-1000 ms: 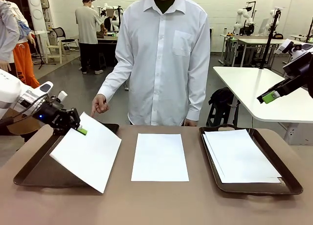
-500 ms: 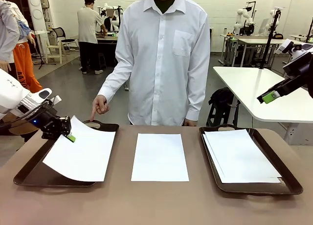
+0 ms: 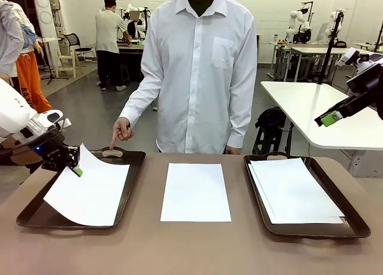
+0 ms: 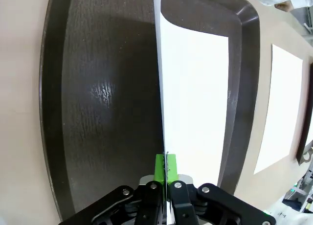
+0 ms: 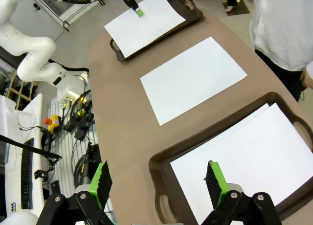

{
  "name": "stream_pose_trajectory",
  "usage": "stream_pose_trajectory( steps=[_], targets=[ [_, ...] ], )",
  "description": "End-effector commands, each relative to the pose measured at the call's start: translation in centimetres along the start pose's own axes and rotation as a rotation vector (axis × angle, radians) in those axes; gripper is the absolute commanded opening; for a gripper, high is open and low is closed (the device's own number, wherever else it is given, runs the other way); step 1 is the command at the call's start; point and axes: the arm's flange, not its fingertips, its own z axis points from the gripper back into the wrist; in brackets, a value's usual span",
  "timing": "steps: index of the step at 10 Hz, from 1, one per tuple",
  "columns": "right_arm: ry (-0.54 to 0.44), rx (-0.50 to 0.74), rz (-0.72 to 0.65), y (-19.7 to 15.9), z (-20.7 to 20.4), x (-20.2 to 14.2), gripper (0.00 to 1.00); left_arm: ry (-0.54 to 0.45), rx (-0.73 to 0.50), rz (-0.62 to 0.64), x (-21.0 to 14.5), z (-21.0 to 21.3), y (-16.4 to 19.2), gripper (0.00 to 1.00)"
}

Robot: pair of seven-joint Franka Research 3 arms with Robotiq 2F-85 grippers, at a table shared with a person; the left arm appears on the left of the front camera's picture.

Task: Sort the A4 documents.
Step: Place the A4 Paper in the designated Handle tray.

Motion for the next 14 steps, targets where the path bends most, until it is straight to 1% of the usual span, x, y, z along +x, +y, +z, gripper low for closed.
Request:
stream_pose_trajectory(
  steps=[1,3,6,8,12,14],
  targets=[
    [-0.001,0.002,0.002,0.0,-0.2,0.0,1.00,0.032,0.022,-0.044,3.1,-1.1,0.1,0.01],
    [-0.001,0.002,0.002,0.0,-0.2,0.0,1.00,0.014,0.013,-0.063,4.1,-1.6,-0.1,0.01],
    [-0.001,0.002,0.002,0.0,-0.2,0.0,1.00,0.042,0.017,-0.073,5.1,-3.5,0.3,0.01],
    [-0.001,0.002,0.002,0.0,-0.2,0.0,1.00,0.036,-0.008,-0.075,5.4,-4.8,0.3,0.01],
    [-0.001,0.002,0.002,0.0,-0.2,0.0,1.00,0.039,0.027,-0.093,6.1,-5.2,0.3,0.01],
    [-0.001,0.002,0.002,0.0,-0.2,0.0,1.00,0.047,0.056,-0.074,6.2,-5.0,0.0,0.01]
  ],
)
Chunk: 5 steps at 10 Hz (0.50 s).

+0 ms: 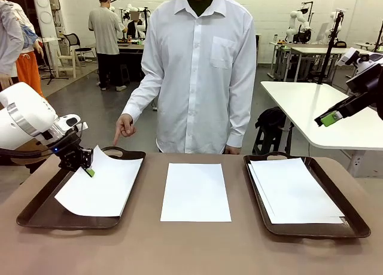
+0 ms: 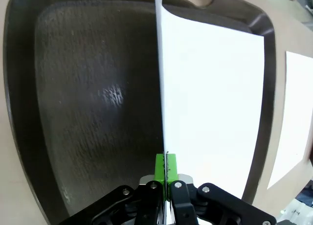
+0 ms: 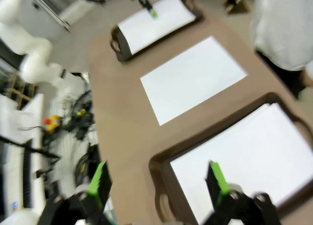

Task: Sort the A4 documents.
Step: Place the A4 Paper in the designated Handle tray.

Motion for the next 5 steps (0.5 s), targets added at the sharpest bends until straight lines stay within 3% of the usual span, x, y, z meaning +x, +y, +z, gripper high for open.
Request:
stream_pose_trajectory(
  steps=[1,2,3,4,5],
  targets=[
    [-0.001,0.002,0.002,0.01,-0.16,0.03,1.00,0.021,0.045,0.025,0.72,0.13,0.32,0.19],
    [-0.001,0.002,0.002,0.01,-0.16,0.03,1.00,0.032,0.053,0.027,0.47,0.30,0.50,0.20],
    [-0.001,0.002,0.002,0.01,-0.16,0.03,1.00,0.049,0.060,0.027,0.34,0.39,0.60,0.39],
    [-0.001,0.002,0.002,0.01,-0.16,0.03,1.00,0.061,0.066,0.025,0.26,0.44,0.66,0.23],
    [-0.001,0.002,0.002,0.01,-0.16,0.03,1.00,0.063,0.068,0.022,0.33,0.55,0.76,0.58]
  ],
)
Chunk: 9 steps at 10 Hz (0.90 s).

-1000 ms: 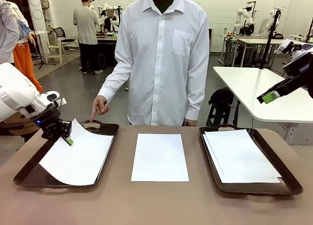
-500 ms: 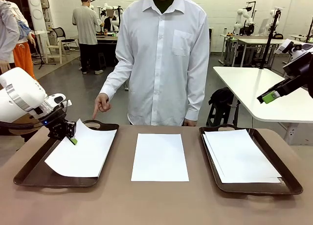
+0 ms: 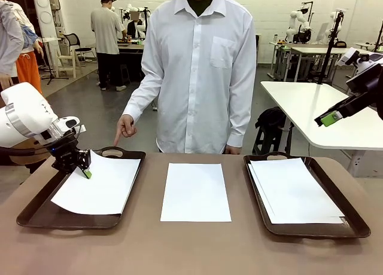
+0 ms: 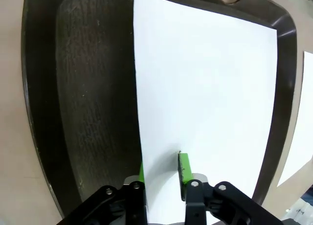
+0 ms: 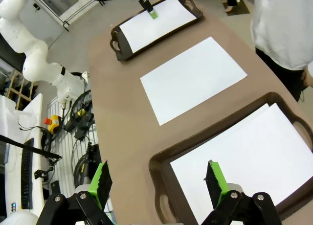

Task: Sort the A4 documents.
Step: Place the A4 Paper in the designated Handle tray.

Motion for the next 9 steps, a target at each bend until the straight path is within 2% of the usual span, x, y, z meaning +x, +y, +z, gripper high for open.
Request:
stream_pose_trajectory(
  steps=[1,2,3,4,5,6,8,9],
  targets=[
    [-0.001,0.002,0.002,0.0,-0.2,0.0,1.00,0.013,0.014,0.003,0.2,0.7,-0.4,0.42],
    [-0.001,0.002,0.002,0.0,-0.2,0.0,1.00,0.013,0.016,0.001,0.2,0.8,-0.3,0.77],
    [-0.001,0.002,0.002,0.0,-0.2,0.0,1.00,0.009,0.018,0.002,0.2,0.9,-0.3,0.61],
    [-0.001,0.002,0.002,0.0,-0.2,0.0,1.00,-0.001,0.023,-0.002,0.1,1.3,-0.4,0.96],
    [-0.001,0.002,0.002,0.0,-0.2,0.0,1.00,-0.012,0.027,0.000,-0.1,1.8,-0.4,0.80],
    [-0.001,0.002,0.002,0.0,-0.2,0.0,1.00,-0.019,0.032,0.004,-0.3,2.1,-0.3,1.00],
    [-0.001,0.002,0.002,0.0,-0.2,0.0,1.00,-0.035,0.040,0.019,-0.8,2.9,0.3,1.00],
    [-0.001,0.002,0.002,0.0,-0.2,0.0,1.00,-0.042,0.038,0.019,-1.0,3.1,0.2,0.95]
  ],
)
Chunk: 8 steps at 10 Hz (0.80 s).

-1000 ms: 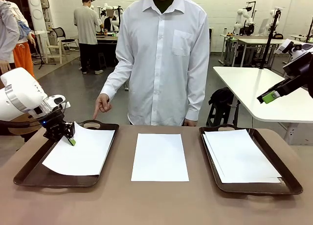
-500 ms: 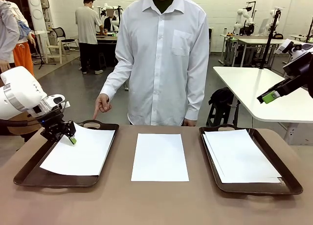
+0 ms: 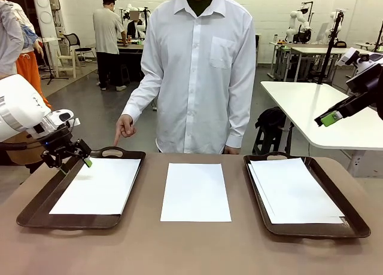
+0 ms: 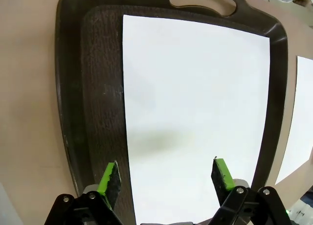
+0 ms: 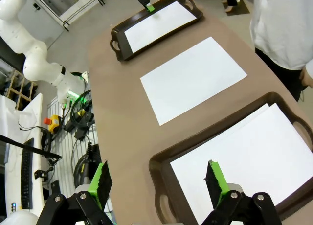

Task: Sort the A4 documents.
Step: Place the A4 Paper in the designated Handle tray.

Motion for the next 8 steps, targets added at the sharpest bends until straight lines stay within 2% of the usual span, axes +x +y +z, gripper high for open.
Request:
stream_pose_trajectory(
  steps=[1,3,4,8],
  targets=[
    [-0.001,0.002,0.002,0.0,-0.2,0.0,1.00,-0.006,0.014,0.019,-1.0,0.4,-0.4,1.00],
    [-0.001,0.002,0.002,0.0,-0.2,0.0,1.00,-0.036,-0.060,0.069,-1.5,0.7,-1.0,1.00],
    [-0.001,0.002,0.002,0.0,-0.2,0.0,1.00,-0.006,-0.008,0.012,-0.4,0.4,-0.1,1.00],
    [-0.001,0.002,0.002,0.0,-0.2,0.0,1.00,-0.006,-0.008,0.012,-0.4,0.4,-0.1,1.00]
  ],
)
